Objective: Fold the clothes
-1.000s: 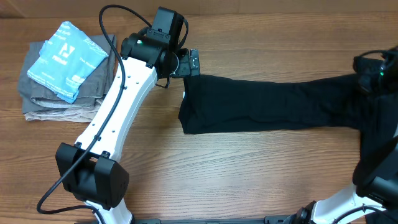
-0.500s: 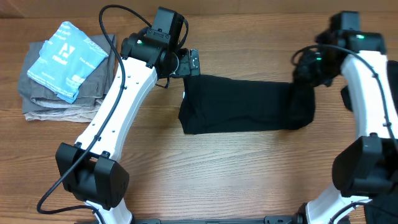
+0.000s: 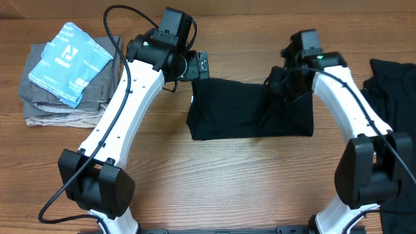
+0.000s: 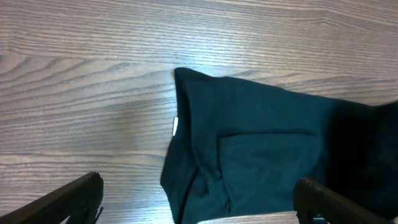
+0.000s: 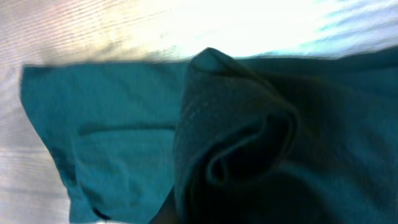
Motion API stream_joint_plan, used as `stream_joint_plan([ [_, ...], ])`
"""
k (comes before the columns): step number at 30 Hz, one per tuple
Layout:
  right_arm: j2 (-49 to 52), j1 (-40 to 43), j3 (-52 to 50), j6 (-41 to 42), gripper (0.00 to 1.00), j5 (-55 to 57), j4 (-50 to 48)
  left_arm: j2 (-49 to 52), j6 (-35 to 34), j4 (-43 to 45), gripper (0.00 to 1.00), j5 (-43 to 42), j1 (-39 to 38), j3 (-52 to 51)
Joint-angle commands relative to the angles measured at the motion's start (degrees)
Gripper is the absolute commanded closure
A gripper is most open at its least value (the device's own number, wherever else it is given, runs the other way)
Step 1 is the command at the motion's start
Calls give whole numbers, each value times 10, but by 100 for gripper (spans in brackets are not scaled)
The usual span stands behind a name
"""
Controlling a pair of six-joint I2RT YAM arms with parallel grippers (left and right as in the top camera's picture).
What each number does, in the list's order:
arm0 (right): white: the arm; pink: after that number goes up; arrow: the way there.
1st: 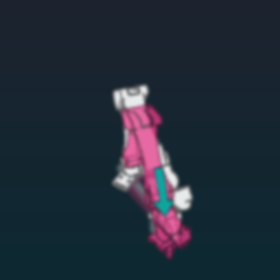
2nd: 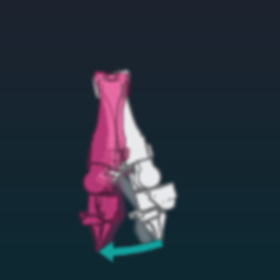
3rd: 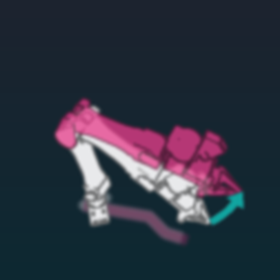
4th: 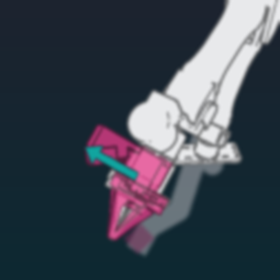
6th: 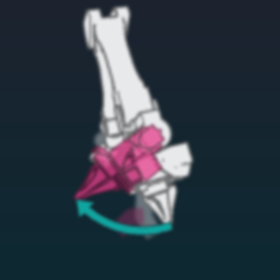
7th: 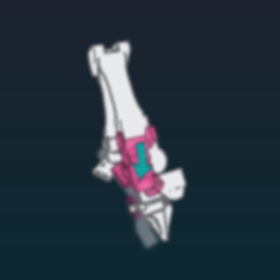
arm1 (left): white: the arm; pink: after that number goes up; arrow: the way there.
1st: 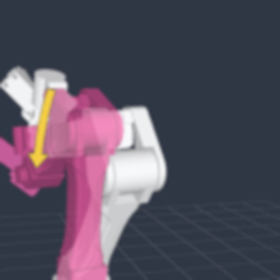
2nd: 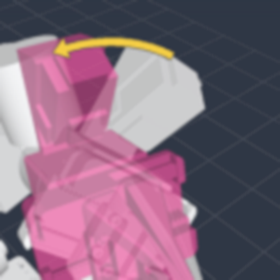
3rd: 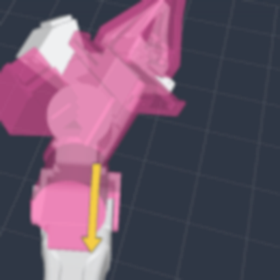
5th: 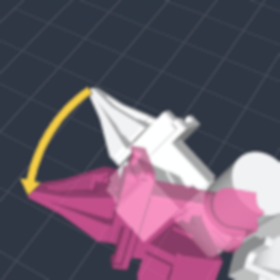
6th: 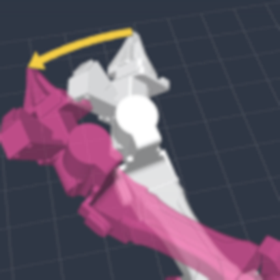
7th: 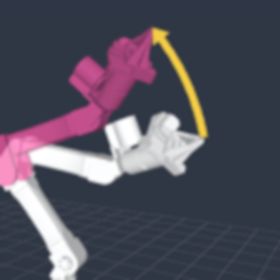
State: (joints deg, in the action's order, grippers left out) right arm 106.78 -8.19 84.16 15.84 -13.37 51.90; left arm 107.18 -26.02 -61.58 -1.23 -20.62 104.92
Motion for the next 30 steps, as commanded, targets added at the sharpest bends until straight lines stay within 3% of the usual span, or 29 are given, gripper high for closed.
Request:
stream_joint_plan([
  [1,-1,-16,-40,9,94,-9,-45,3,-2,1,0,3,-3,2],
  [5,0,-28,-52,9,60,-25,-75,3,-2,1,0,3,-3,2],
  [6,0,-29,-52,4,38,-50,-88,3,-2,1,0,3,-3,2],
  [7,-1,-30,-50,-12,28,-89,-102,3,-2,1,0,3,-3,2],
  [10,-1,-21,-23,-81,14,-211,-101,3,-2,1,0,3,-3,2],
  [14,-2,14,46,-84,12,-182,-2,3,-2,1,0,3,-3,2],
  [18,-2,52,78,-84,19,-103,89,3,-2,1,0,3,-3,2],
  [20,-2,66,76,-84,32,-78,115,3,-2,1,0,3,-3,2],
  [21,-2,69,70,-84,44,-71,119,3,-2,1,0,3,-3,2],
  [22,-2,70,65,-84,48,-67,120,3,-2,1,0,3,-3,2],
  [27,-2,62,28,-95,49,-44,110,3,-2,1,0,3,-3,2],
  [30,-2,46,17,-170,43,-44,102,3,-2,1,0,3,-3,2],
])
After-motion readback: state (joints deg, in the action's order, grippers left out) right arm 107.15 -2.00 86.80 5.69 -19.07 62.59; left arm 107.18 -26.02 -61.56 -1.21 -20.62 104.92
